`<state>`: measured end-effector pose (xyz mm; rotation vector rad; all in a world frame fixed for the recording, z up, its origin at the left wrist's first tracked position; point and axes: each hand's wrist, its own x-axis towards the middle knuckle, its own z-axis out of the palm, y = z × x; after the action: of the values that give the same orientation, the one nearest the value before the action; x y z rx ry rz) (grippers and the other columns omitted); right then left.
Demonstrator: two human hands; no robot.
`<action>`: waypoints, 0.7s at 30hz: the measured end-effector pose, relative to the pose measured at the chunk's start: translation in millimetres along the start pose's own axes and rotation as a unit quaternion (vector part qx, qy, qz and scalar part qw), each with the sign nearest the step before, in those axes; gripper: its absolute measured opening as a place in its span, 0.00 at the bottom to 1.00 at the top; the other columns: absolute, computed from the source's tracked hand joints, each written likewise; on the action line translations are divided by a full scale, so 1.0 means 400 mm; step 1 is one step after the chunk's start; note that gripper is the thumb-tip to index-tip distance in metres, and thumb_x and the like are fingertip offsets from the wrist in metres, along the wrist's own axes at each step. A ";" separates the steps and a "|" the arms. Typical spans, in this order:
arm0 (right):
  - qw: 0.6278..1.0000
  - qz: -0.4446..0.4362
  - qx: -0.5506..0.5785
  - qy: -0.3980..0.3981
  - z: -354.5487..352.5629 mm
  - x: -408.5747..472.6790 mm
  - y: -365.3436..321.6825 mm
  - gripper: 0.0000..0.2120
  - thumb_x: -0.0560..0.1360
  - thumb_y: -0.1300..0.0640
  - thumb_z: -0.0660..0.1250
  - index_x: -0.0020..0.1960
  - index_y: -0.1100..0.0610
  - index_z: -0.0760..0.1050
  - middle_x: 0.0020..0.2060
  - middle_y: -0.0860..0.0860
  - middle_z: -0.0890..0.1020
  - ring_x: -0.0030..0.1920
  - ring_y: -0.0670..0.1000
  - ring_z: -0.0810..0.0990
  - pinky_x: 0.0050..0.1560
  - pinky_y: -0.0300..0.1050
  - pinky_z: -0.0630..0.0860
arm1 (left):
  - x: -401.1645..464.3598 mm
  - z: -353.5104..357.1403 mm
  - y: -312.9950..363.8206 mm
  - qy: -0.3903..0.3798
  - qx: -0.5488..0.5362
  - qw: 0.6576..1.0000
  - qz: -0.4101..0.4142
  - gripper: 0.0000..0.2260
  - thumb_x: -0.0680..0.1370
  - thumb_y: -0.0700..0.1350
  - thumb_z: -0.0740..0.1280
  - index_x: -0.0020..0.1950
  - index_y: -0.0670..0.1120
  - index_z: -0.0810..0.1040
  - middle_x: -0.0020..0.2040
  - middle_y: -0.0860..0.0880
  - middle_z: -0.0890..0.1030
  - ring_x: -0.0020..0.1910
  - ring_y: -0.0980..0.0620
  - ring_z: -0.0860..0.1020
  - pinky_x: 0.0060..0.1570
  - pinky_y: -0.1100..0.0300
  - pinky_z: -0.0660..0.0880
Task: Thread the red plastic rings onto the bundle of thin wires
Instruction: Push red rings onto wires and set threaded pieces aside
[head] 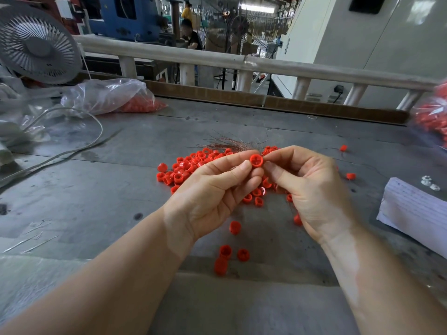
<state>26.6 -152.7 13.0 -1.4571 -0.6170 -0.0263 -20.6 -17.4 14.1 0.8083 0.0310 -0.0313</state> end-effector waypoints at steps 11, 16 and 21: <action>0.998 0.052 0.041 0.006 0.003 0.001 0.001 0.05 0.63 0.57 0.70 0.38 0.56 0.78 0.29 0.47 0.82 0.31 0.41 0.78 0.31 0.30 0.71 | 0.002 -0.004 -0.002 -0.011 0.014 1.000 0.001 0.09 0.66 0.35 0.65 0.39 0.41 0.85 0.35 0.46 0.83 0.34 0.56 0.82 0.36 0.67 0.79; 0.996 0.064 0.056 0.011 -0.001 0.001 0.003 0.02 0.62 0.57 0.71 0.35 0.54 0.80 0.31 0.48 0.83 0.33 0.43 0.80 0.34 0.32 0.74 | 0.001 -0.002 -0.003 -0.024 0.003 1.000 0.004 0.09 0.67 0.35 0.64 0.39 0.41 0.85 0.36 0.46 0.83 0.35 0.56 0.82 0.38 0.66 0.79; 0.997 0.078 0.025 0.012 -0.003 0.002 0.002 0.06 0.61 0.55 0.70 0.36 0.55 0.80 0.31 0.48 0.83 0.33 0.42 0.79 0.34 0.31 0.73 | 0.006 -0.003 -0.004 -0.018 -0.007 1.000 0.010 0.09 0.68 0.36 0.64 0.38 0.41 0.85 0.34 0.47 0.82 0.34 0.56 0.82 0.39 0.66 0.79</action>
<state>27.9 -153.6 12.6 -1.4500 -0.4807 0.0934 -18.5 -17.9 12.0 0.7941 -0.0117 -0.0261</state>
